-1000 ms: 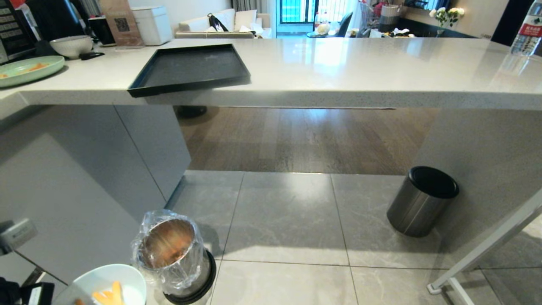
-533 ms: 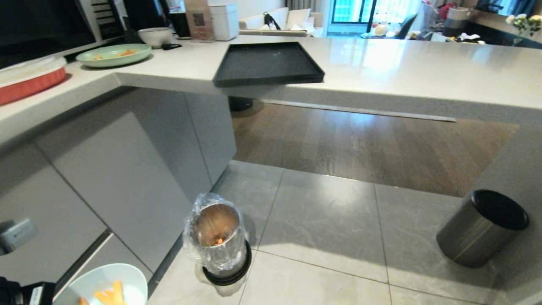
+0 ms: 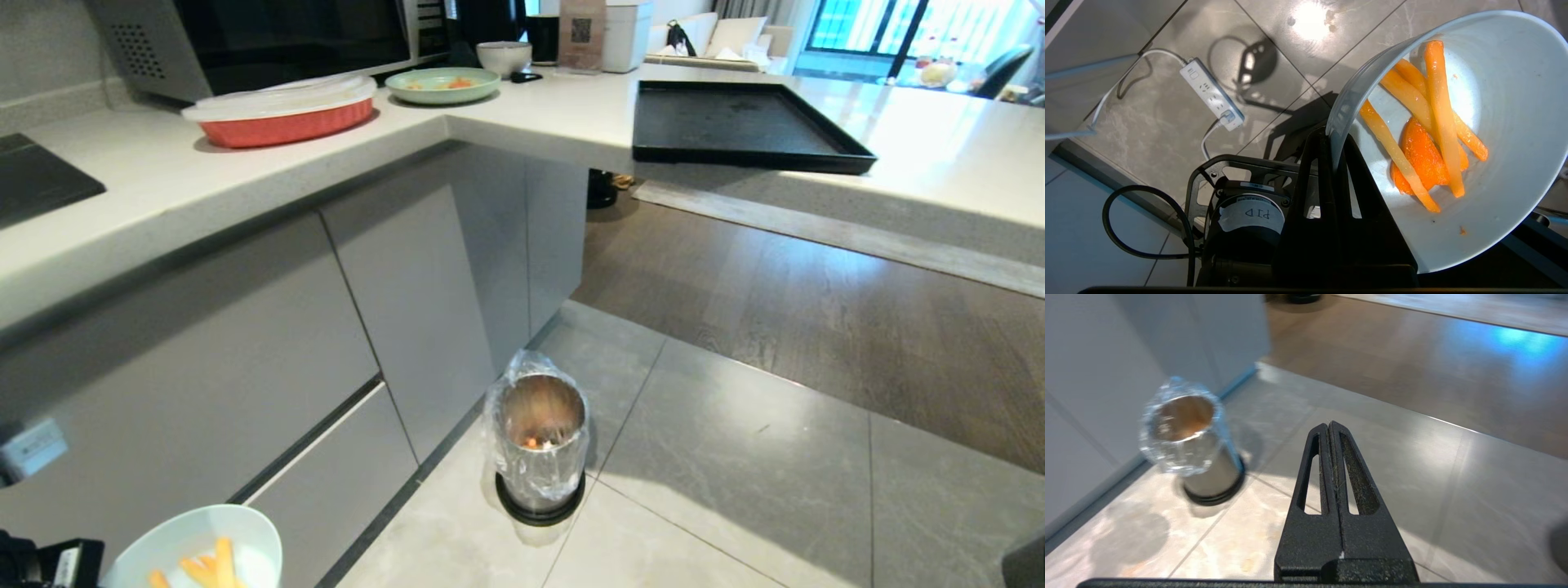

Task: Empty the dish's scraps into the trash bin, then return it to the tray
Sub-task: Move the bowl over the trash can

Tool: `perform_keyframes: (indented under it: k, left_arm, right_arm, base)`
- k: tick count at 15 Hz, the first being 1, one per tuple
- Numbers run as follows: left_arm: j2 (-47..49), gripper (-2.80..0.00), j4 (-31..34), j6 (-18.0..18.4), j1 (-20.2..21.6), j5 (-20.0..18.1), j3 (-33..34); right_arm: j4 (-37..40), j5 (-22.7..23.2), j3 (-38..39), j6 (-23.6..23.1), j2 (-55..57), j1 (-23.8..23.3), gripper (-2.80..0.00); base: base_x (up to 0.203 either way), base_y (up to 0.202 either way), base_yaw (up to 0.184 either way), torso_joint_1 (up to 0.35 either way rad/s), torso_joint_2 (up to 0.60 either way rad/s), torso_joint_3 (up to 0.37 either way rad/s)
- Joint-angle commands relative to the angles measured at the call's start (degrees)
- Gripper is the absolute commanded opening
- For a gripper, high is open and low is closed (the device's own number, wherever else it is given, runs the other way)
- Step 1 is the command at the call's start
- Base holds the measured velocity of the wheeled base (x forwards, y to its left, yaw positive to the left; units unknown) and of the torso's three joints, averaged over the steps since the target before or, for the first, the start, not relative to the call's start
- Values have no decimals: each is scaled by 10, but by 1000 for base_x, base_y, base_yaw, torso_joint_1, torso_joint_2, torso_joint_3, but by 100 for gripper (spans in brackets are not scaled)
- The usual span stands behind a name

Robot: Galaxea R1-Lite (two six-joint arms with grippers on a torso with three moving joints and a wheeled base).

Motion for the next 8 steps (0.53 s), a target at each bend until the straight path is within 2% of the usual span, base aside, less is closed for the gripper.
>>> perform_keyframes:
  k: [1, 8]
  left_arm:
    - [1, -280, 2, -1, 0, 0, -1]
    - [1, -280, 2, -2, 0, 0, -4]
  right_arm:
    - [0, 0, 1, 0, 0, 0, -280]
    - [1, 0, 0, 0, 0, 0, -280]
  base:
    - [-3, -1, 91, 2, 7, 2]
    - [0, 0, 0, 0, 0, 0]
